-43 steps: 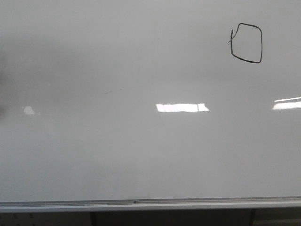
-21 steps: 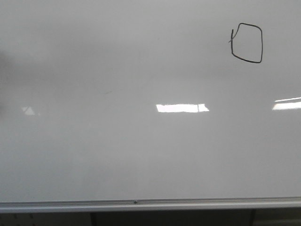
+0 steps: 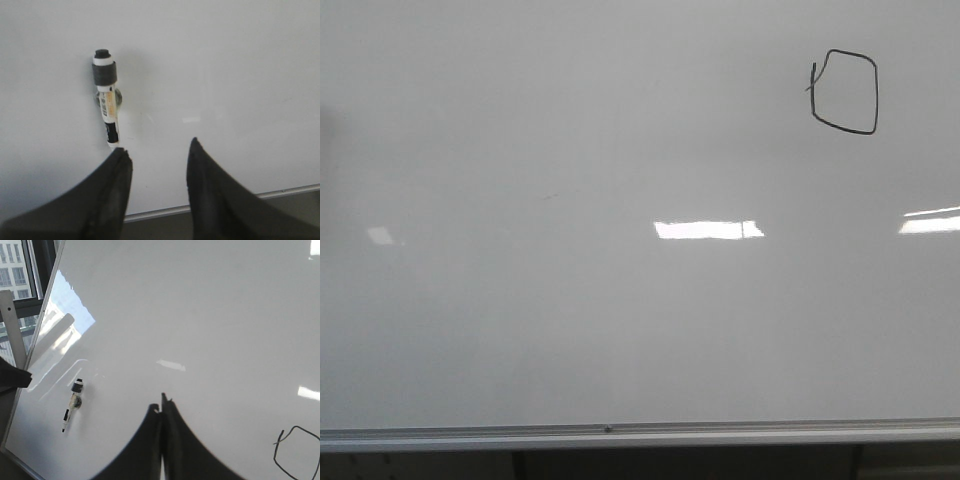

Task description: Write number 0 on whiteboard

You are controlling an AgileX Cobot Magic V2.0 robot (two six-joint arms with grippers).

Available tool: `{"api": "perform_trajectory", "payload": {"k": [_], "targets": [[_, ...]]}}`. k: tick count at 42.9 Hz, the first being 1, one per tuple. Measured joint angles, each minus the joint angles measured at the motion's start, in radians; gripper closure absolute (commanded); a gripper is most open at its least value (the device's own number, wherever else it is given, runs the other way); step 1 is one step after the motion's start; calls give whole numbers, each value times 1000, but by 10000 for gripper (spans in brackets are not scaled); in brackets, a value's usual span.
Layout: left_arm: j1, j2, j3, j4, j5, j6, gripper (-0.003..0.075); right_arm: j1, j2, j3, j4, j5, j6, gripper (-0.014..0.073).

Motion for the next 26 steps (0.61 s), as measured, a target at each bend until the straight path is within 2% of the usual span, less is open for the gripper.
{"api": "perform_trajectory", "payload": {"k": [5, 15, 26], "targets": [[0, -159, 116, -31, -12, 4, 741, 0, 0, 0, 0, -2, 0, 663], [0, -485, 287, -51, -19, 7, 740, 0, 0, 0, 0, -2, 0, 663], [0, -703, 322, -53, -19, 7, 740, 0, 0, 0, 0, -2, 0, 663]]}}
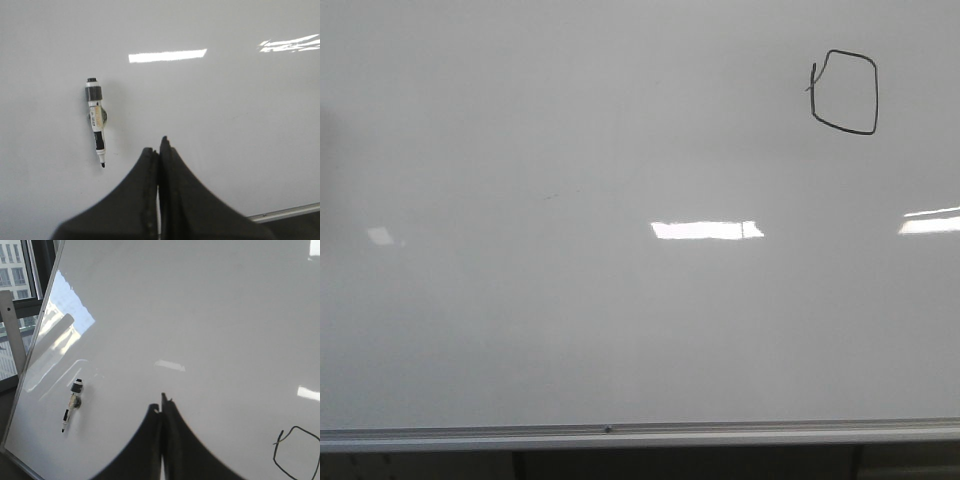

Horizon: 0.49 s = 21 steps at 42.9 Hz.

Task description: Write number 0 on whiteboard

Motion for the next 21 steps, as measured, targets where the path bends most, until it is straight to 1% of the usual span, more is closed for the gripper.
{"api": "perform_trajectory", "payload": {"k": [21], "targets": [[0, -20, 1, -7, 2, 0, 740, 0, 0, 0, 0, 0, 0, 663]]}}
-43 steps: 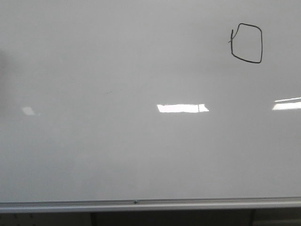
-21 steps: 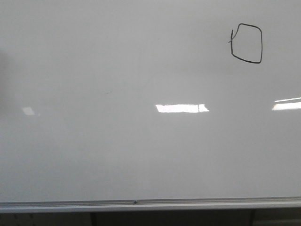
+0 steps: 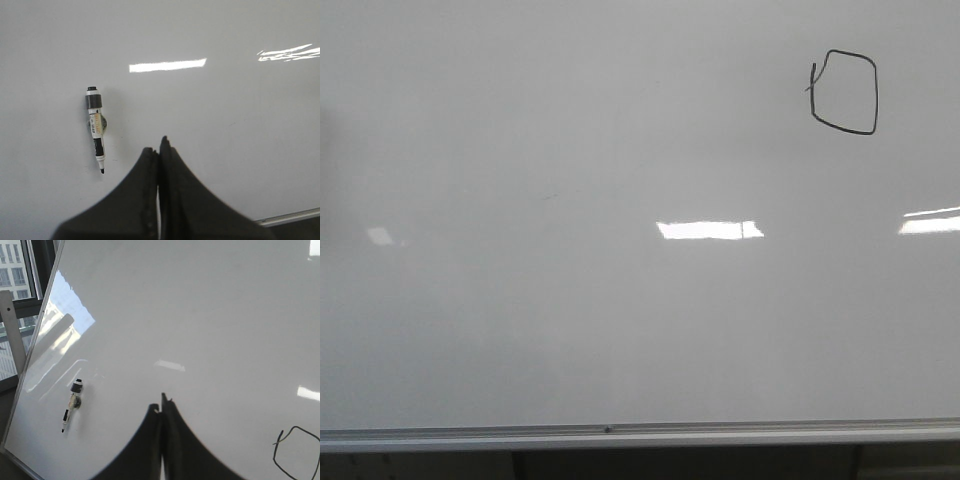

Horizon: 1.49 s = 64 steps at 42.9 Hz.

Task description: Write number 0 on whiteboard

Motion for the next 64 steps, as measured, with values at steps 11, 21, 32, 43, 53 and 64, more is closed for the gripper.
{"api": "perform_trajectory", "payload": {"k": [11, 21, 32, 43, 53, 64], "targets": [[0, 0, 0, 0, 0, 0, 740, 0, 0, 0, 0, 0, 0, 663], [0, -12, 40, 4, -93, 0, 740, 0, 0, 0, 0, 0, 0, 663], [-45, -169, 250, 253, -321, -280, 740, 0, 0, 0, 0, 0, 0, 663], [-188, -258, 477, 558, -450, -599, 740, 0, -2, 0, 0, 0, -2, 663], [-141, -258, 572, 568, -528, -624, 740, 0, -2, 0, 0, 0, -2, 663], [-67, -258, 572, 568, -551, -626, 740, 0, -2, 0, 0, 0, -2, 663]]}}
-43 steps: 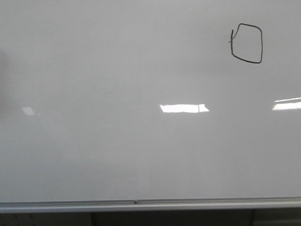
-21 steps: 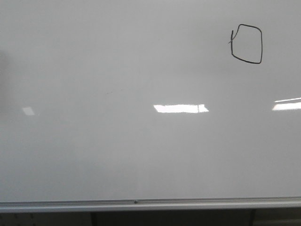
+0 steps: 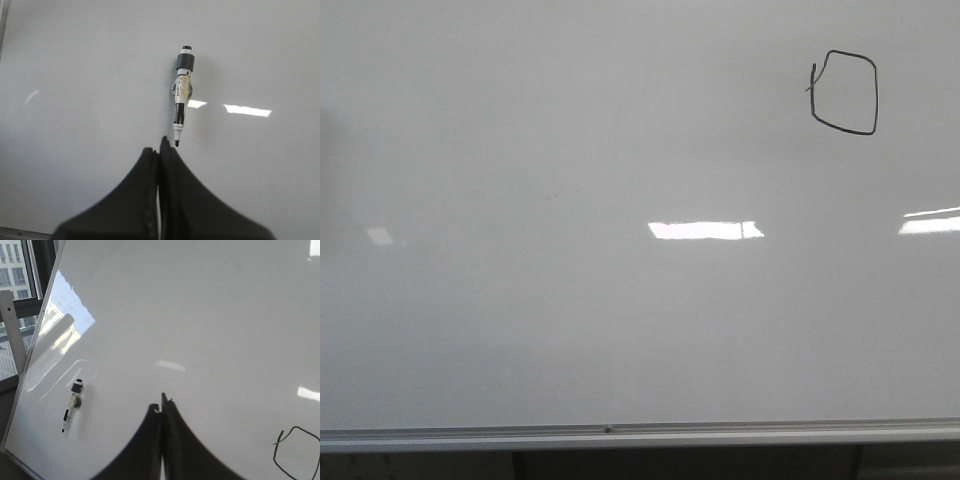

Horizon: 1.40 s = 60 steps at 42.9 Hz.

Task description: Write number 0 on whiteboard

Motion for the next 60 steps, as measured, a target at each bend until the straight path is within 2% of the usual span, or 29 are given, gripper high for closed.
{"api": "perform_trajectory", "payload": {"k": [46, 54, 60], "targets": [[2, 0, 0, 0, 0, -4, 740, 0, 0, 9, 0, -7, 0, 663], [2, 0, 0, 0, 0, -4, 740, 0, -10, 72, -93, -69, 14, 663], [2, 0, 0, 0, 0, -4, 740, -27, -66, 187, -260, -134, 141, 663]]}}
